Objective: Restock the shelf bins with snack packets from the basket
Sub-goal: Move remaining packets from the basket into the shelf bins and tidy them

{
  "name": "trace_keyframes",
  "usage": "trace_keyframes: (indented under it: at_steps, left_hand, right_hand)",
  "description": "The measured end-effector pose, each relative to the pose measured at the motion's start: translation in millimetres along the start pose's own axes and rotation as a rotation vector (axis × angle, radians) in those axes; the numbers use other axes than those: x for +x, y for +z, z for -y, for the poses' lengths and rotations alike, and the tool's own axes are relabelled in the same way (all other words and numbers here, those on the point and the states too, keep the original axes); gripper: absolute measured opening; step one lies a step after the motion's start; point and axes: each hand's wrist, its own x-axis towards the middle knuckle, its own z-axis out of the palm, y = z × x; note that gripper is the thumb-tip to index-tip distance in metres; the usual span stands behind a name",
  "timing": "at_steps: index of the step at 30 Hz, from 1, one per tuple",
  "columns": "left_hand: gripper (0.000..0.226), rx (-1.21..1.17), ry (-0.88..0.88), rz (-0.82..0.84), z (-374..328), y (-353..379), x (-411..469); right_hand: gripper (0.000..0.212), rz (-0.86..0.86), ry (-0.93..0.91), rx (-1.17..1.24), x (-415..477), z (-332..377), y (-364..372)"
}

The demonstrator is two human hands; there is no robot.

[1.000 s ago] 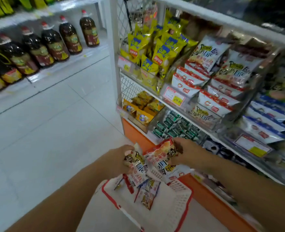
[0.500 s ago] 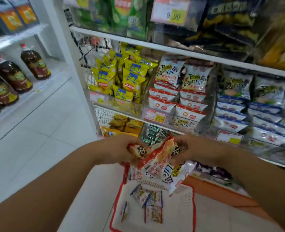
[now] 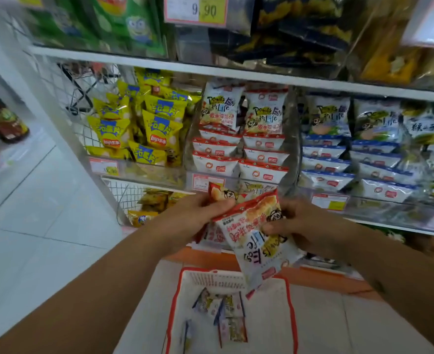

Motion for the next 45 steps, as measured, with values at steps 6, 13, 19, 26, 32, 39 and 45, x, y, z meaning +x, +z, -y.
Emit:
trace_keyframes:
  at_steps: [6,13,19,26,32,39,45]
  left_hand:
    - [0.037,0.021,0.024,-0.056,6,-2,24]
    - [0.037,-0.204,0.095,-0.182,-4,-36,51]
    - [0.054,-0.295,0.158,-0.304,-21,-41,72]
    - [0.037,-0.477,0.197,-0.451,-32,-41,84]
    - [0.031,-0.425,0.26,-0.415,-29,-41,81]
    - [0.051,-0.376,0.285,-0.537,-33,-30,79]
    - [0.034,-0.435,0.241,-0.505,-30,-31,90]
  right_hand:
    - [0.043,-0.021,0.001,0.038,1,0,1]
    - [0.025,-0.331,-0.21,0.22,15,35,-2]
    - [0.034,-0.754,-0.319,0.404,66,77,-30]
    - [0.041,-1.16,-0.339,-0.041,118,107,-72]
    - [0.044,-1.189,-0.414,-0.352,145,107,-74]
    - [0.067,-1.325,-0.553,-0.672,148,84,-72]
    - [0.035,-0.984,-0.585,-1.508,135,57,-59]
